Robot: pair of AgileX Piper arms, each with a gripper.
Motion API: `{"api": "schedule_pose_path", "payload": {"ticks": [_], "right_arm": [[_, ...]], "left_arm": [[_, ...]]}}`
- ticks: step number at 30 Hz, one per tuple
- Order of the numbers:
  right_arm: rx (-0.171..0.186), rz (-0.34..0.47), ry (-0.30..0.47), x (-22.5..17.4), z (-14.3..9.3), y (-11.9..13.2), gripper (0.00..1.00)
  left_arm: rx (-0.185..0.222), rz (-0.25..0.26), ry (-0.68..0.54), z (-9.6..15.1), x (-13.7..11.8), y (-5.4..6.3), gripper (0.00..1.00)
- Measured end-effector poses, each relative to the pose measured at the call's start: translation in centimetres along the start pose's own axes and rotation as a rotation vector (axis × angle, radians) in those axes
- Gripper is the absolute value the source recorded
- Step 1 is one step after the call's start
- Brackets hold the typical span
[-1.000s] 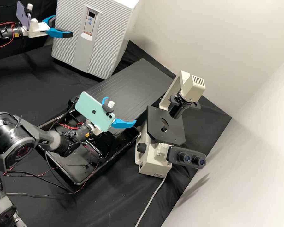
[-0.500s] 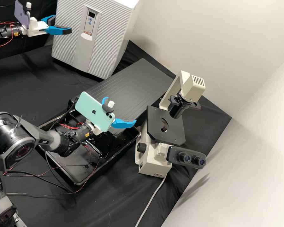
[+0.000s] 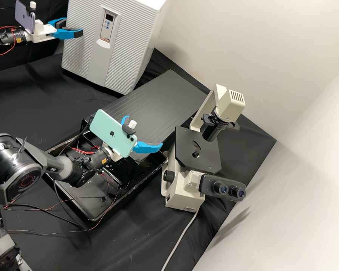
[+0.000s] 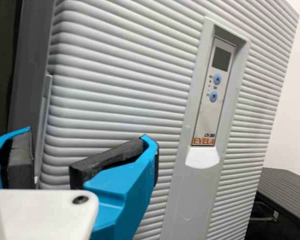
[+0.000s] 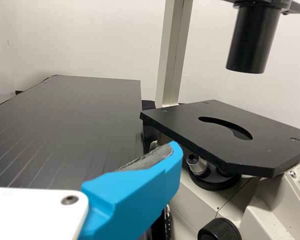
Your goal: Open the incubator door
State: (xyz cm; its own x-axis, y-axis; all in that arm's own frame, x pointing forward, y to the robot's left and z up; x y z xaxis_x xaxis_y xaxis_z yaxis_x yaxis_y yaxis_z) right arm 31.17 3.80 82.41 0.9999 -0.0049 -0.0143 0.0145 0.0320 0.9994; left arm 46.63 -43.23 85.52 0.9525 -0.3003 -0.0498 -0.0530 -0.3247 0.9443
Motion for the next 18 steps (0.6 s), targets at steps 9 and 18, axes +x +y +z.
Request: {"api": "schedule_pose_path", "payload": {"ticks": [9, 18], "right_arm": [[0.000, 0.000, 0.000, 0.0, 0.0, 0.0, 1.00], [0.000, 0.000, 0.000, 0.0, 0.0, 0.0, 1.00]], "left_arm": [[0.071, -0.030, 0.032, 1.2, -0.3, 0.4, 0.00], [0.067, -0.026, 0.041, 1.3, -0.4, 0.4, 0.00]]}}
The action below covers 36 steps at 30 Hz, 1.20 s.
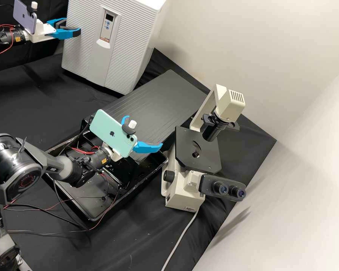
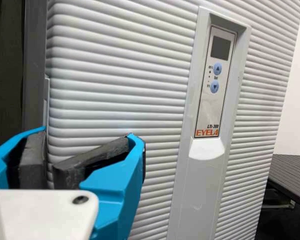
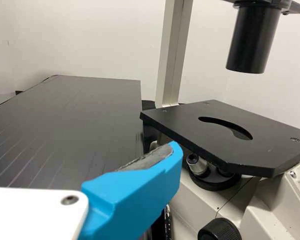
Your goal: Open the incubator door
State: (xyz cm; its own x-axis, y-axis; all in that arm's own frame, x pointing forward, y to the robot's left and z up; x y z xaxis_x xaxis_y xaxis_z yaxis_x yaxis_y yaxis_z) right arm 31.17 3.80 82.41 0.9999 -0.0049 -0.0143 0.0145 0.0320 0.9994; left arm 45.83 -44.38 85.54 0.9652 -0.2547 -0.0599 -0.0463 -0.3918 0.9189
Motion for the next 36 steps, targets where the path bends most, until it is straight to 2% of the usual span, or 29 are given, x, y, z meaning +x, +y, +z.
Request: {"api": "schedule_pose_path", "payload": {"ticks": [19, 26, 36], "right_arm": [[0.000, 0.000, 0.000, 0.0, 0.0, 0.0, 1.00], [0.000, 0.000, 0.000, 0.0, 0.0, 0.0, 1.00], [0.000, 0.000, 0.000, 0.0, 0.0, 0.0, 1.00]], "left_arm": [[-0.011, -0.002, 0.007, 0.0, -0.3, -0.2, 0.00], [-0.003, 0.002, 0.007, 0.1, -0.4, 0.1, 0.00], [0.006, -0.018, 0.002, 0.6, -1.2, 0.1, 0.00]]}}
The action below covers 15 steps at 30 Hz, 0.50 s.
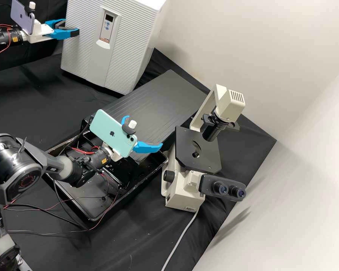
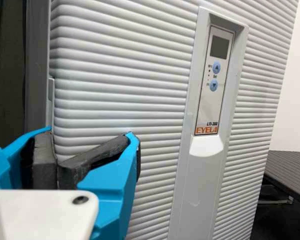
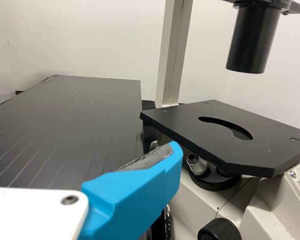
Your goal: Open the incubator door
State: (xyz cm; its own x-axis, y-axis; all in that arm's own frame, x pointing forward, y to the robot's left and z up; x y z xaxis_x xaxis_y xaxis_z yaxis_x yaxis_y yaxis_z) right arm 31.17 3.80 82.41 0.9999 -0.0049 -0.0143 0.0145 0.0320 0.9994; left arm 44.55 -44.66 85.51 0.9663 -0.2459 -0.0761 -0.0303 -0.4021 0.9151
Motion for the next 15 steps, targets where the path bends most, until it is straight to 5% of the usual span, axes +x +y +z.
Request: {"api": "schedule_pose_path", "payload": {"ticks": [15], "right_arm": [[0.000, 0.000, 0.000, 0.0, 0.0, 0.0, 1.00]], "left_arm": [[-0.020, -0.014, -0.011, 1.0, -1.6, 0.1, 0.00]]}}
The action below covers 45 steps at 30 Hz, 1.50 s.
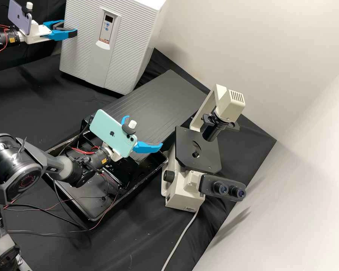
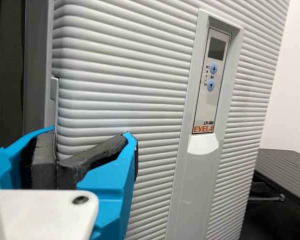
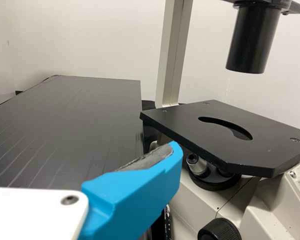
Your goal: Open the incubator door
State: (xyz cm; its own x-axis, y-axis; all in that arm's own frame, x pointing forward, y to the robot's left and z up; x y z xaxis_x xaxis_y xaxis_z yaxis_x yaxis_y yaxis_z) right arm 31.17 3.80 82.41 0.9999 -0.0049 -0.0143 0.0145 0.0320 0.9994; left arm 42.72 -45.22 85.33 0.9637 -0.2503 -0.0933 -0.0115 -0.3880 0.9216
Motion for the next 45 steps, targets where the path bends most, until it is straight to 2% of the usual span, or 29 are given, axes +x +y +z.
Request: {"api": "schedule_pose_path", "payload": {"ticks": [7, 12, 21, 24, 27, 31, 38, 41, 43, 45], "right_arm": [[0.000, 0.000, 0.000, 0.0, 0.0, 0.0, 1.00], [0.000, 0.000, 0.000, 0.0, 0.0, 0.0, 1.00], [0.000, 0.000, 0.000, 0.0, 0.0, 0.0, 1.00], [0.000, 0.000, 0.000, 0.0, 0.0, 0.0, 1.00], [0.000, 0.000, 0.000, 0.0, 0.0, 0.0, 1.00], [0.000, 0.000, 0.000, 0.0, 0.0, 0.0, 1.00], [0.000, 0.000, 0.000, 0.0, 0.0, 0.0, 1.00], [0.000, 0.000, 0.000, 0.0, 0.0, 0.0, 1.00], [0.000, 0.000, 0.000, 0.0, 0.0, 0.0, 1.00], [0.000, 0.000, 0.000, 0.0, 0.0, 0.0, 1.00]], "left_arm": [[0.000, -0.027, -0.034, 1.7, -2.9, 0.0, 0.00], [0.026, -0.056, -0.091, 3.4, -5.3, -0.1, 0.00], [0.045, -0.095, -0.243, 7.2, -9.1, -1.0, 0.00], [0.045, -0.075, -0.333, 8.9, -10.1, -0.8, 0.00], [0.016, -0.071, -0.386, 9.9, -11.1, -0.8, 0.00], [0.001, -0.070, -0.395, 10.2, -11.6, -0.8, 0.00], [-0.027, -0.057, -0.362, 9.9, -11.7, -0.9, 0.00], [-0.052, -0.030, -0.322, 9.6, -11.7, -0.7, 0.00], [-0.055, 0.005, -0.282, 9.2, -11.6, -0.4, 0.00], [-0.016, 0.044, -0.228, 8.9, -11.5, -0.2, 0.00]]}}
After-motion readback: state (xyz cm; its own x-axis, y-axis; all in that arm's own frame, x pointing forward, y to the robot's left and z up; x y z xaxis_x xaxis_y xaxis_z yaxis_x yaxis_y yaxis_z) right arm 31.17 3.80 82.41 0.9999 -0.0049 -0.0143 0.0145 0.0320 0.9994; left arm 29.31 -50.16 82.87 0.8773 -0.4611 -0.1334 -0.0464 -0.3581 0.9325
